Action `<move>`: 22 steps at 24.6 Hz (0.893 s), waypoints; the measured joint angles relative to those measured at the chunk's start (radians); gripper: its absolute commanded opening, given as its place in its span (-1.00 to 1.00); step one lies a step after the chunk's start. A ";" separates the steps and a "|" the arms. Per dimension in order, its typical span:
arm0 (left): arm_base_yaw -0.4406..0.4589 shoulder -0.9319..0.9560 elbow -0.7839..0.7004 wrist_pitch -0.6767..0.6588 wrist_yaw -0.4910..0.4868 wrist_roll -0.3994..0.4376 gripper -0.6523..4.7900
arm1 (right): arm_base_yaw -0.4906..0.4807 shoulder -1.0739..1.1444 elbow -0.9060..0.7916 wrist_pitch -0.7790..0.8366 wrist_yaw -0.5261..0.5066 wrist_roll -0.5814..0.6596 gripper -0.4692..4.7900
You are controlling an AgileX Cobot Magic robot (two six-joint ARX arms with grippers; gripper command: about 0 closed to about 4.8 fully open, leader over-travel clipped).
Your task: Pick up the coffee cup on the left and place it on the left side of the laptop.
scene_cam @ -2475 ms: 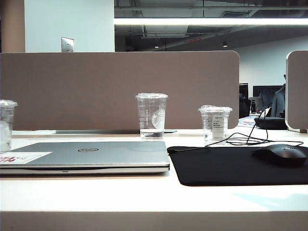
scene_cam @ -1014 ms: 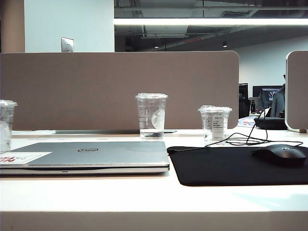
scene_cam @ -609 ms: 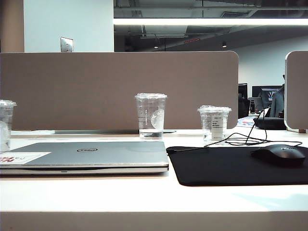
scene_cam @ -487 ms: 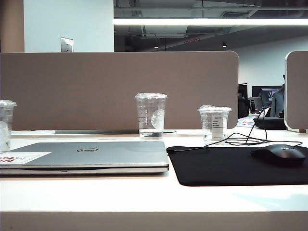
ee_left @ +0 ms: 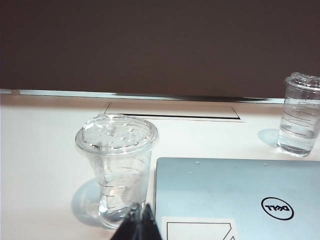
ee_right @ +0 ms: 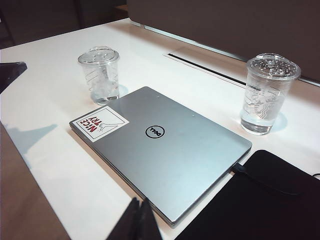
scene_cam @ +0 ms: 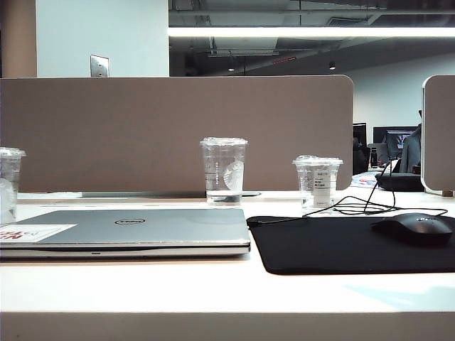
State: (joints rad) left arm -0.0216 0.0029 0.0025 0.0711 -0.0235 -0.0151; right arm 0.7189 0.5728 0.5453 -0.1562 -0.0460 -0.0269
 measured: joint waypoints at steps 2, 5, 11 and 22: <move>0.000 0.000 0.000 0.000 0.000 0.000 -0.78 | 0.000 0.000 0.000 0.000 0.000 0.000 -0.83; 0.000 0.000 0.000 0.000 0.000 0.000 -0.78 | 0.000 0.000 0.000 0.000 0.000 0.000 -0.83; 0.000 0.000 0.000 0.000 0.000 0.000 -0.78 | -0.002 0.000 0.000 0.000 0.007 0.000 -0.83; 0.000 0.000 0.000 0.000 0.000 0.000 -0.78 | -0.309 -0.132 -0.185 0.195 0.225 0.000 -0.83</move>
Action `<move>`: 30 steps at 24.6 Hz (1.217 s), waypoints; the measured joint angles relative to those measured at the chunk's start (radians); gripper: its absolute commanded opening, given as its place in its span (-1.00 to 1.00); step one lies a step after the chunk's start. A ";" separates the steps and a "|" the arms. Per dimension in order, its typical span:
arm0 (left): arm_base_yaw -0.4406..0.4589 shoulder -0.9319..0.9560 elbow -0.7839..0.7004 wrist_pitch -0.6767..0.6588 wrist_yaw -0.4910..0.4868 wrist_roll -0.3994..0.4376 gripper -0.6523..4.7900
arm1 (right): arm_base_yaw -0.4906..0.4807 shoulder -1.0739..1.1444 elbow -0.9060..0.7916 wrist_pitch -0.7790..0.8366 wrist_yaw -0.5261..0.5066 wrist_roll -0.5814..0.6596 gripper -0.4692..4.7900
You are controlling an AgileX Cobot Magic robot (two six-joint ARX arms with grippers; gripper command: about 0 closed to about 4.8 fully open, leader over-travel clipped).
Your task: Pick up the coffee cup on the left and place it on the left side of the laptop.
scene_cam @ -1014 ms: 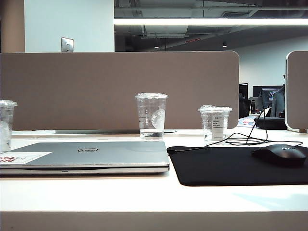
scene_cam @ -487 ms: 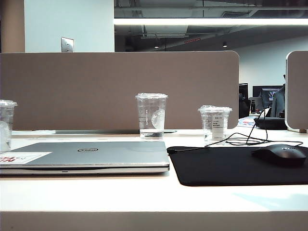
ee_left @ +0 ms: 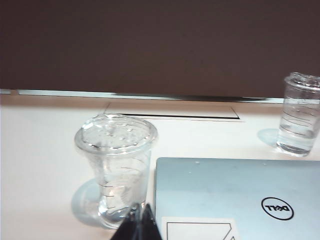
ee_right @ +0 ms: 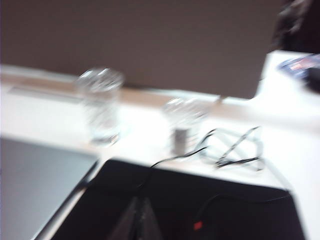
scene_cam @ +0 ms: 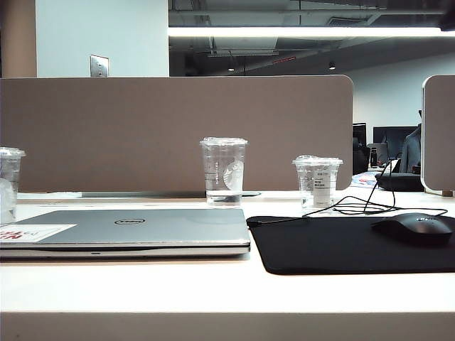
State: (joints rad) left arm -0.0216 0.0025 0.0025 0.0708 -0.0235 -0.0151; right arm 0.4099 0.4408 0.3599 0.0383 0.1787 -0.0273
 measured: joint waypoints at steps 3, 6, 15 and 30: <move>0.000 0.000 0.000 0.000 0.000 0.000 -0.78 | -0.103 -0.096 -0.093 0.092 0.000 0.000 -0.83; 0.000 0.000 0.000 0.000 0.000 0.000 -0.78 | -0.166 -0.181 -0.142 0.109 0.000 0.000 -0.83; 0.000 0.000 0.000 0.000 0.000 0.000 -0.78 | -0.322 -0.380 -0.258 0.120 0.001 0.000 -0.83; 0.000 0.000 0.000 0.000 0.000 0.000 -0.78 | -0.357 -0.439 -0.352 0.033 -0.067 0.000 -0.83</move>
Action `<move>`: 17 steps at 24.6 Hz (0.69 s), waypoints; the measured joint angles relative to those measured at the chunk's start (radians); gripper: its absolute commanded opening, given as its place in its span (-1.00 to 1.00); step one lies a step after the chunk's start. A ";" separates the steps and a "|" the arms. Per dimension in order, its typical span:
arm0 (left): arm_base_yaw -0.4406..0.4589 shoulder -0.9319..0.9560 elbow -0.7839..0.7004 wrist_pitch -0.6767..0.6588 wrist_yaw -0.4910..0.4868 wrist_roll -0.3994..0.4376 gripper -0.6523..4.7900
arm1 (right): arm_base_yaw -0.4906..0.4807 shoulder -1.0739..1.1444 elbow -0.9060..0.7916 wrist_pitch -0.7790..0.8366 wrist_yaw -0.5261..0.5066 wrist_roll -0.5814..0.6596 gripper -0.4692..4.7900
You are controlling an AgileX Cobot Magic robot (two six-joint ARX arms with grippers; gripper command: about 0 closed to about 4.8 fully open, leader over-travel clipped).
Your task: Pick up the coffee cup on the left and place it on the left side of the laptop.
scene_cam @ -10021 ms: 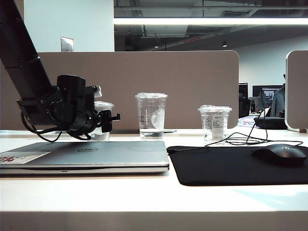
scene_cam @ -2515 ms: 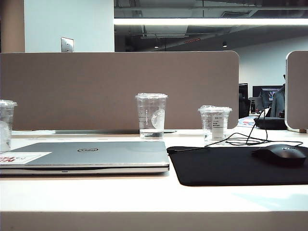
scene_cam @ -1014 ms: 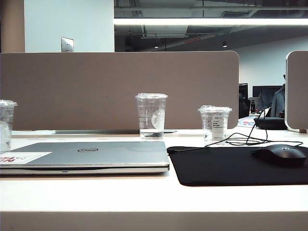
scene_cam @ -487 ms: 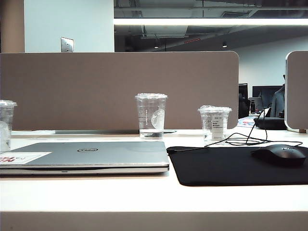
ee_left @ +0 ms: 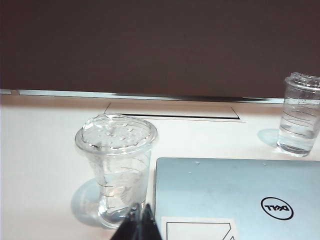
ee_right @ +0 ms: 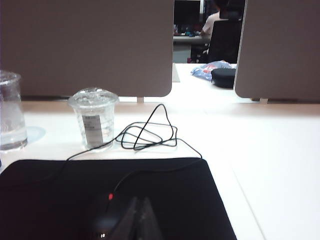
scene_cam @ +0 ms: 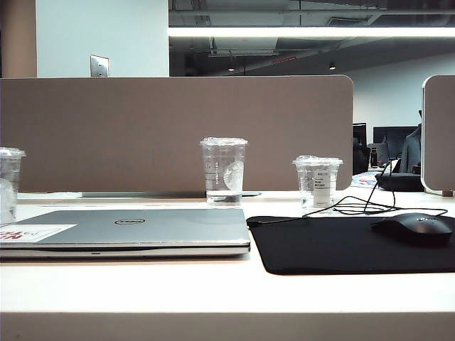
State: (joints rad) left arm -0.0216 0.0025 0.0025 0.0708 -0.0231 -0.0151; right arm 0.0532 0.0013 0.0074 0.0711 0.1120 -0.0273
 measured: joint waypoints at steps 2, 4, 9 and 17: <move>0.000 0.000 0.000 0.000 0.000 0.000 -0.78 | 0.000 0.000 0.000 -0.011 0.000 0.000 -0.83; 0.000 0.000 0.000 0.000 0.000 0.000 -0.78 | 0.000 0.000 0.000 -0.013 0.000 0.000 -0.83; 0.000 0.000 0.000 0.000 0.000 0.000 -0.78 | 0.000 0.000 0.000 -0.013 0.000 0.000 -0.83; 0.000 0.000 0.000 0.000 0.000 0.000 -0.78 | 0.000 0.000 0.000 -0.013 0.000 0.000 -0.83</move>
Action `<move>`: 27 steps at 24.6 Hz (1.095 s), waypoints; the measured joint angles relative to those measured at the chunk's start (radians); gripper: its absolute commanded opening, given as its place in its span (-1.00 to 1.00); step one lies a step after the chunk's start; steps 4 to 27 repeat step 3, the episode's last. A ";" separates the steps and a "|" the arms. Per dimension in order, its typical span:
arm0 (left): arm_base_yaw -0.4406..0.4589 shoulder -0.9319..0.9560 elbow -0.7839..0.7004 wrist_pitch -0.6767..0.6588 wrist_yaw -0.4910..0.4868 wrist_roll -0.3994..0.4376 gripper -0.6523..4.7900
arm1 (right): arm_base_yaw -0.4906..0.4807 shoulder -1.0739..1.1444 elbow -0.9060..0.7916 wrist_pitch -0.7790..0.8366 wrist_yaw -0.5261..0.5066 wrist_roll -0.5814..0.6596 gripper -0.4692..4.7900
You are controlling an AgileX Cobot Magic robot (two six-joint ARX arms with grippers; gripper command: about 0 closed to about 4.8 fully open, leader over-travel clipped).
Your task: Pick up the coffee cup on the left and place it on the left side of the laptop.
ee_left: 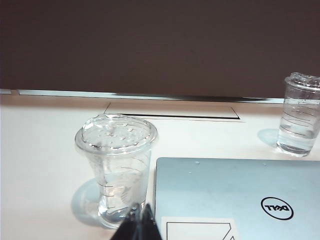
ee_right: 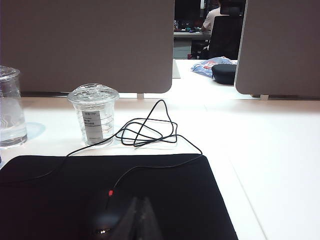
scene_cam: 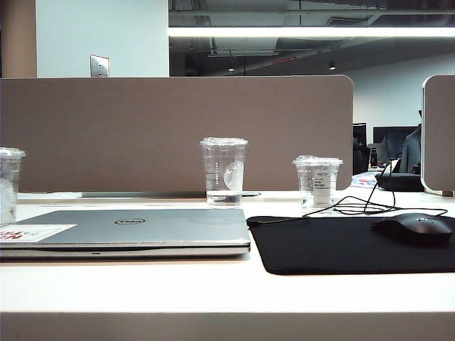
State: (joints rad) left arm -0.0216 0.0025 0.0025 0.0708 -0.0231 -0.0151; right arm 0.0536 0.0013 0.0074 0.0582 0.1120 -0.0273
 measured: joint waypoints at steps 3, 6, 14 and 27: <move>0.000 0.000 0.000 0.000 0.000 0.000 -0.78 | 0.000 0.000 0.000 0.000 0.000 0.000 -0.83; 0.000 0.000 0.000 0.000 0.000 0.000 -0.78 | 0.000 0.000 0.000 0.000 0.000 0.000 -0.83; 0.000 0.000 0.000 0.000 0.000 0.000 -0.78 | 0.000 0.000 0.000 0.000 0.000 0.000 -0.83; 0.000 0.000 0.000 0.000 0.000 0.000 -0.78 | 0.000 0.000 0.000 0.000 0.000 0.000 -0.83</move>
